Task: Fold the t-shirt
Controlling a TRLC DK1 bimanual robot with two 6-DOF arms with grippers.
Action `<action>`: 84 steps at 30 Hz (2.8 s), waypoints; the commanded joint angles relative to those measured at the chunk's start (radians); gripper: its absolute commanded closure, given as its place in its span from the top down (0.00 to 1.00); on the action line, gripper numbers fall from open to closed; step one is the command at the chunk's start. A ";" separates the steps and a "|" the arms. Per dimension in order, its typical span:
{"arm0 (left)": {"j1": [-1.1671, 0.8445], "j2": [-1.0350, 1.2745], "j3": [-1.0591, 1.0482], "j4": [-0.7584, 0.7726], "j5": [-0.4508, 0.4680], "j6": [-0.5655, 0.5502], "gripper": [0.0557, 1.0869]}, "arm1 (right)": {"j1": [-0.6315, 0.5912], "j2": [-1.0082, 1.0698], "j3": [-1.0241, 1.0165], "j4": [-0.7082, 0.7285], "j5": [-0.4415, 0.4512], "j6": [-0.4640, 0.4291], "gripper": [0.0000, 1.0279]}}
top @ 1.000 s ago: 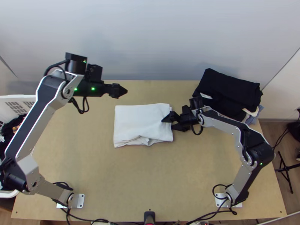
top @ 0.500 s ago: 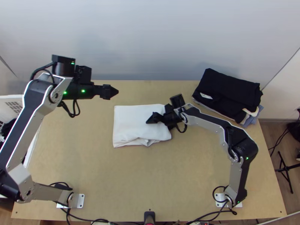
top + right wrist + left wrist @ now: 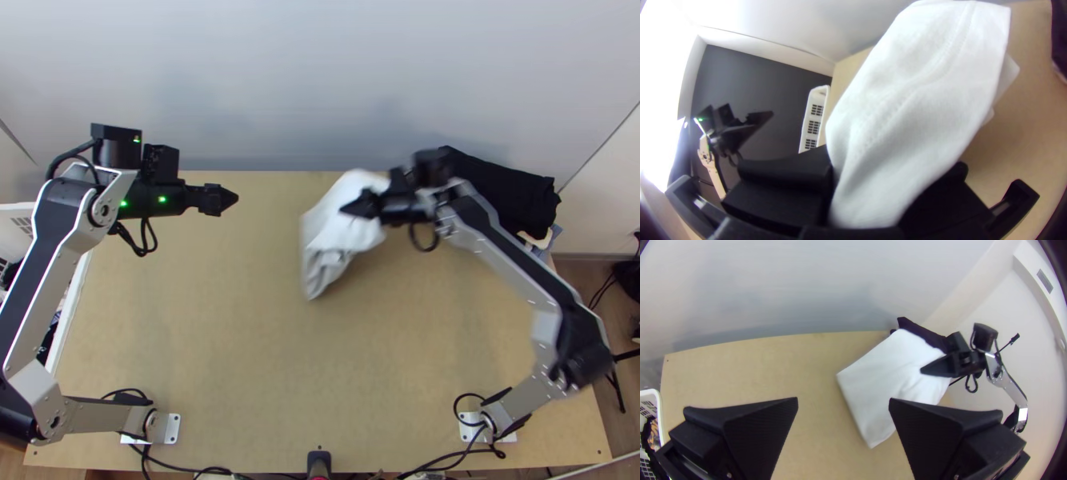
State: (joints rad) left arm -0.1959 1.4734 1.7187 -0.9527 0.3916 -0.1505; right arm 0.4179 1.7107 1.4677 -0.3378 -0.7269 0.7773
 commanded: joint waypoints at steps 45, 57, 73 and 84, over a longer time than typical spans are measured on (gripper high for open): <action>0.069 0.002 -0.065 0.100 0.003 0.112 0.96 | -0.628 0.507 0.867 -0.194 -0.315 -0.072 0.03; 0.052 0.042 -0.044 0.123 0.004 0.103 0.96 | -0.689 0.509 0.847 -0.319 -0.316 -0.133 0.03; 0.056 0.053 -0.044 0.127 0.004 0.112 0.96 | -0.743 0.388 0.796 -0.662 -0.138 -0.443 0.03; 0.059 0.048 -0.045 0.129 0.007 0.118 0.96 | -0.861 0.316 0.753 -0.748 -0.028 -0.584 0.03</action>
State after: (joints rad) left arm -0.1394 1.5257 1.6745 -0.8238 0.3954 -0.0360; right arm -0.3771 2.0659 2.2417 -1.0340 -0.7994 0.2581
